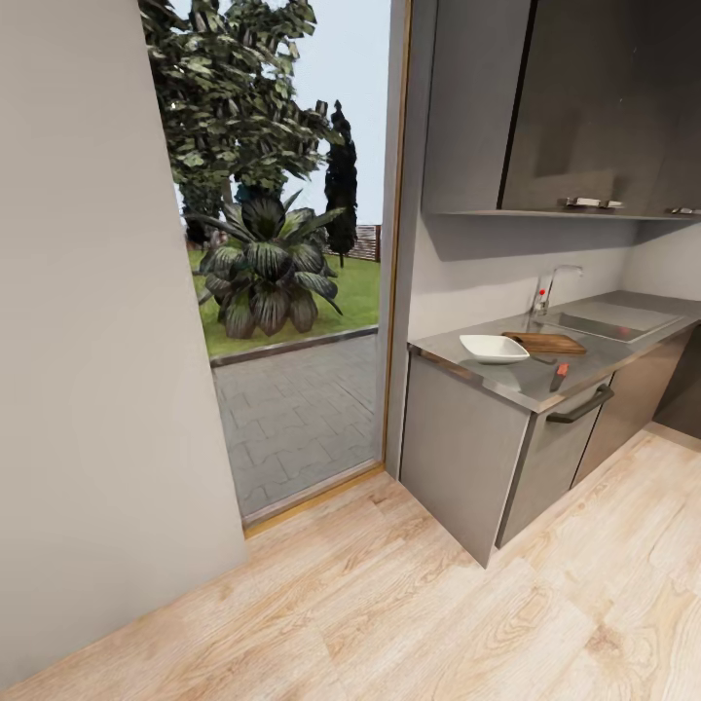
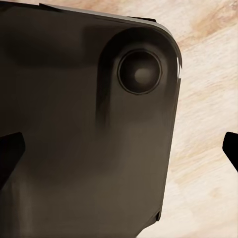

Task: In the kitchen, take the Vidalia onion out of the sink, dice it on the chopping board with the paring knife, put the diced onion into the bowl on the countertop, then place both the paring knife and the chopping board into the sink.

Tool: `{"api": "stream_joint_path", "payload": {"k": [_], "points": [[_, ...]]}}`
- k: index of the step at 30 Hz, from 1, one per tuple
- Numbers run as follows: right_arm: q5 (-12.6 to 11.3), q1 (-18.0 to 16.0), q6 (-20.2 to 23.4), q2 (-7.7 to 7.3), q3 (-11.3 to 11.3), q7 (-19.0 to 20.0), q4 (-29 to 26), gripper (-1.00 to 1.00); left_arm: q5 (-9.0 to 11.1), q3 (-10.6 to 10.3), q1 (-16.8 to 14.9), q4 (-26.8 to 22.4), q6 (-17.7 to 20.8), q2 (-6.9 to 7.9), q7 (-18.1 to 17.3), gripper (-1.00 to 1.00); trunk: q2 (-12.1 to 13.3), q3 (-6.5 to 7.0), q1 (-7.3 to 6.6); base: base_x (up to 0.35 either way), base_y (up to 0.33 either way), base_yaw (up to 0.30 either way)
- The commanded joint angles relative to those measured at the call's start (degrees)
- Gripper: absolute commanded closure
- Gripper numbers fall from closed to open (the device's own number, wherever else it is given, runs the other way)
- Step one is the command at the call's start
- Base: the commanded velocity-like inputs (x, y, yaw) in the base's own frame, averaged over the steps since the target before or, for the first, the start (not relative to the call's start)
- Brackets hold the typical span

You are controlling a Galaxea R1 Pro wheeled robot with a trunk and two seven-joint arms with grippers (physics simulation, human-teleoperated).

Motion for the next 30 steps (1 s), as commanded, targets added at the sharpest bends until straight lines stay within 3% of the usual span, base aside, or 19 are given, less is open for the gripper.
{"api": "stream_joint_path", "payload": {"k": [1, 30], "points": [[0.18, 0.03, -0.01, 0.0, 0.31, -0.27, -0.09, -1.0, -0.25, -0.06, 0.03, -0.09, -0.09, 0.01, 0.12, -1.0, -0.02, -0.03, 0.0, 0.0, 0.0, 0.0], [0.18, 0.03, -0.01, -0.01, 0.27, -0.27, -0.09, -1.0, -0.25, -0.05, 0.03, -0.09, -0.09, 0.01, 0.12, -1.0, -0.02, -0.03, 0.0, 0.0, 0.0, 0.0]]}}
